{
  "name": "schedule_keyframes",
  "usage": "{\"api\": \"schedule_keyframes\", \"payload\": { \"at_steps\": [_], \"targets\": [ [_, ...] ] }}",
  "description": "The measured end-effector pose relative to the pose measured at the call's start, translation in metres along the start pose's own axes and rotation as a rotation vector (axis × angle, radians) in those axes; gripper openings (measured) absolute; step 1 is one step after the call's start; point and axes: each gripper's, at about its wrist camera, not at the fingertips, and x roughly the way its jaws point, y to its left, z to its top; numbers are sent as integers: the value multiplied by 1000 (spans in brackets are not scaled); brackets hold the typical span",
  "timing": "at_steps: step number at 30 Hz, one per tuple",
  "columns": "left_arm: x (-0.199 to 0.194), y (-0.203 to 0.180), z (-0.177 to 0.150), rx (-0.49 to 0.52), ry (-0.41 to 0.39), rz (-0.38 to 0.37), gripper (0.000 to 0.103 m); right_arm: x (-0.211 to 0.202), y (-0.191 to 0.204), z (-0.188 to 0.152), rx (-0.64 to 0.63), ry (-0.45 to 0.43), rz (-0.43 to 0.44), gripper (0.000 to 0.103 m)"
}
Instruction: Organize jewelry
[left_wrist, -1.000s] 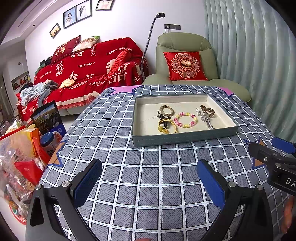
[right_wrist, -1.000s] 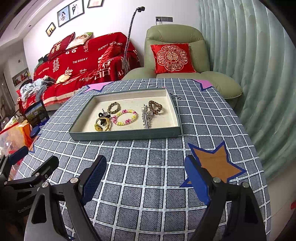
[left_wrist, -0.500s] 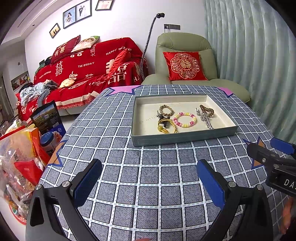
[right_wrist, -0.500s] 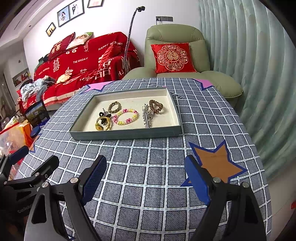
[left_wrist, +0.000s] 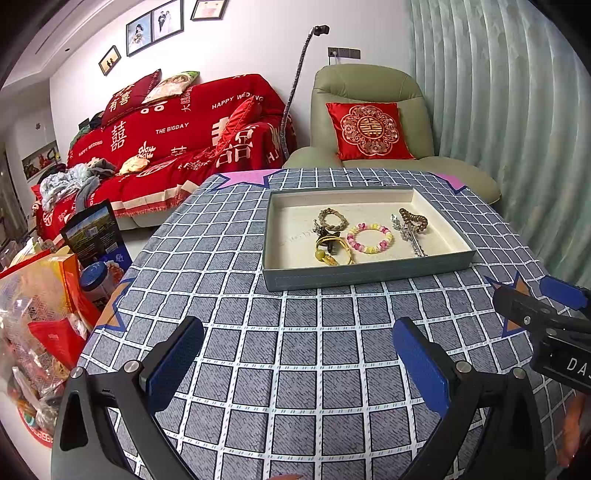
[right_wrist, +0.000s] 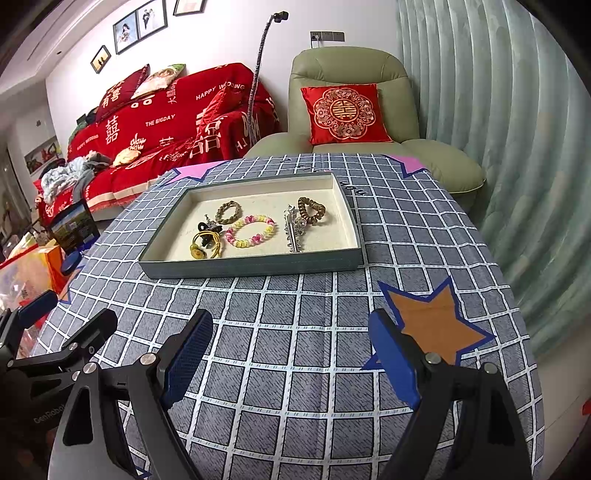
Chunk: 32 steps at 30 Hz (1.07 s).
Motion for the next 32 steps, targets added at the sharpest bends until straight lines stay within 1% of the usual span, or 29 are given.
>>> {"api": "schedule_keyframes", "payload": {
  "at_steps": [23, 32],
  "targets": [
    [1, 1, -1, -7, 10, 1, 103, -3, 5, -4, 0, 3, 2, 88],
    [2, 2, -1, -13, 5, -13, 103, -2, 9, -9, 1, 9, 5, 88]
  ]
}}
